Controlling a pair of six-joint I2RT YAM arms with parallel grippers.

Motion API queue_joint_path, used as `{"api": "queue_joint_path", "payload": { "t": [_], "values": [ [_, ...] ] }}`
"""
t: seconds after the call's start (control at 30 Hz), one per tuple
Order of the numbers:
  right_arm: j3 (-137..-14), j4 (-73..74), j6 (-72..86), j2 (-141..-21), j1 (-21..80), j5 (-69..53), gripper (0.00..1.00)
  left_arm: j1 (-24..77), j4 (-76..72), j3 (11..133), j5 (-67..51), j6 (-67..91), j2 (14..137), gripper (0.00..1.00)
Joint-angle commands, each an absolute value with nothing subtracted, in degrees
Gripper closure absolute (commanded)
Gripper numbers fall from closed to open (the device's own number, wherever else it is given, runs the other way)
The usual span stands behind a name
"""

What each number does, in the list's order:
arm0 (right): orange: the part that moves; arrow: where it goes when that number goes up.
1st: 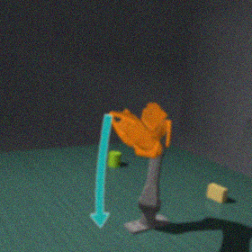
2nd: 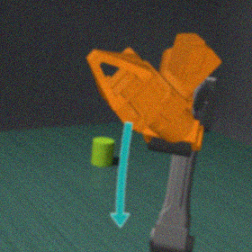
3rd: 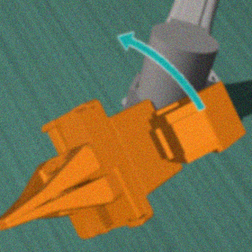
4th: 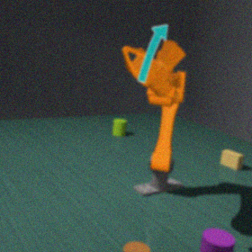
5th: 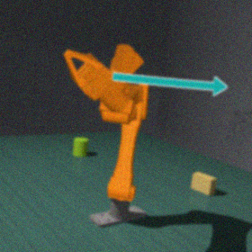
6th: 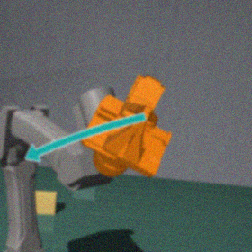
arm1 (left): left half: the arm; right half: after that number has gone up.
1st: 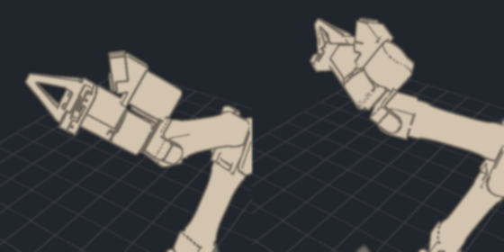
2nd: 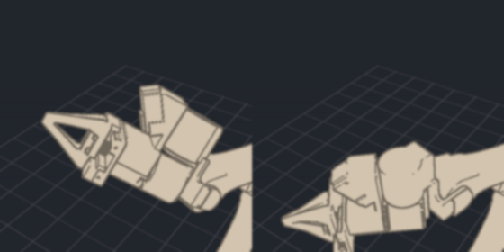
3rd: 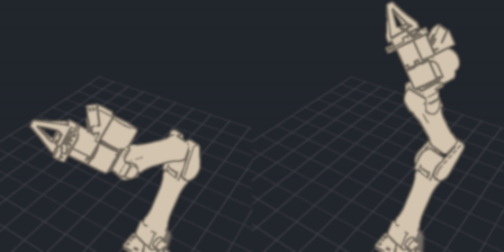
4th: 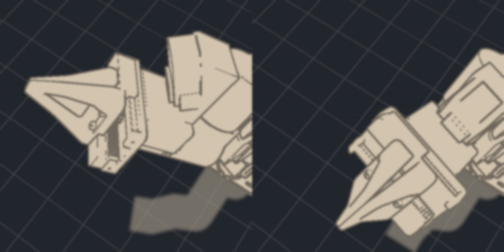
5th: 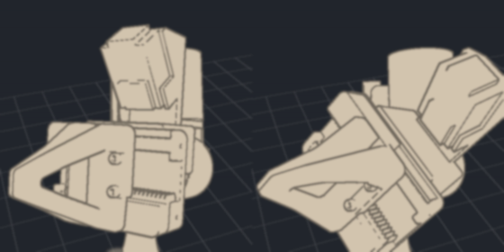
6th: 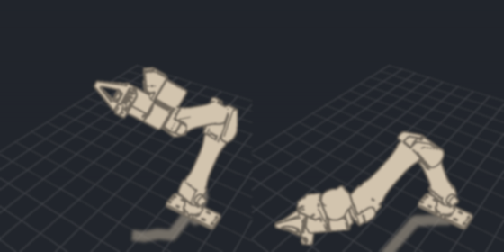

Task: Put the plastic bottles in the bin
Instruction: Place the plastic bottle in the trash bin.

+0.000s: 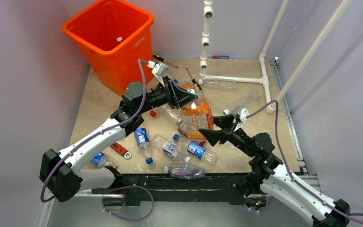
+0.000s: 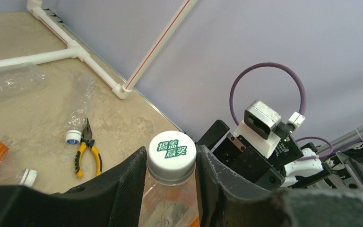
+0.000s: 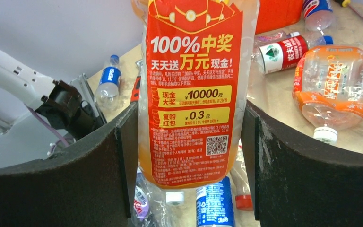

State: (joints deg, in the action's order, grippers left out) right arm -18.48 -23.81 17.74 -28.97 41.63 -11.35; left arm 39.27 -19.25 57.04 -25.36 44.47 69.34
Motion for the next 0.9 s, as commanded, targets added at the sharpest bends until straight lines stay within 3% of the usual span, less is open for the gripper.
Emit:
{"api": "queue_joint_path", "payload": {
  "t": [0.0, 0.13, 0.2, 0.23, 0.4, 0.5, 0.53, 0.7, 0.73, 0.87],
  "values": [
    [-18.22, -26.07, 16.80, -28.20, 41.89, -10.20, 0.91, 38.98, -23.20, 58.39, -28.11, 46.37, 69.87, 0.61],
    [-18.20, -26.31, 16.79, -28.72, 42.01, -10.61, 0.91, 38.94, -23.25, 58.45, -28.05, 46.44, 70.04, 0.47],
    [-18.12, -26.37, 16.79, -28.95, 42.05, -10.71, 0.92, 38.98, -24.18, 58.31, -28.57, 46.58, 70.10, 0.49],
    [-18.04, -26.40, 16.79, -29.00, 42.03, -10.72, 0.91, 38.94, -24.78, 58.18, -28.76, 46.69, 70.13, 0.54],
    [-17.90, -26.24, 16.92, -29.00, 42.20, -10.72, 0.92, 38.94, -25.52, 58.49, -30.37, 46.75, 71.04, 0.96],
    [-18.21, -25.47, 17.49, -29.30, 42.25, -10.36, 0.89, 38.94, -25.73, 58.37, -30.55, 46.69, 71.16, 1.00],
    [-18.45, -24.99, 17.75, -29.54, 42.27, -10.11, 0.82, 38.94, -25.66, 58.44, -30.39, 46.41, 71.00, 1.00],
    [-20.04, -22.68, 20.39, -30.22, 42.27, -8.84, 0.11, 38.94, -20.38, 60.34, -26.14, 41.61, 69.15, 1.00],
    [-20.26, -22.30, 20.87, -29.96, 42.28, -8.72, 0.02, 38.94, -18.68, 61.02, -25.17, 40.32, 68.83, 1.00],
    [-21.49, -20.92, 22.63, -28.92, 42.27, -8.22, 0.01, 38.98, -13.97, 62.88, -21.97, 36.25, 67.48, 1.00]
  ]
}}
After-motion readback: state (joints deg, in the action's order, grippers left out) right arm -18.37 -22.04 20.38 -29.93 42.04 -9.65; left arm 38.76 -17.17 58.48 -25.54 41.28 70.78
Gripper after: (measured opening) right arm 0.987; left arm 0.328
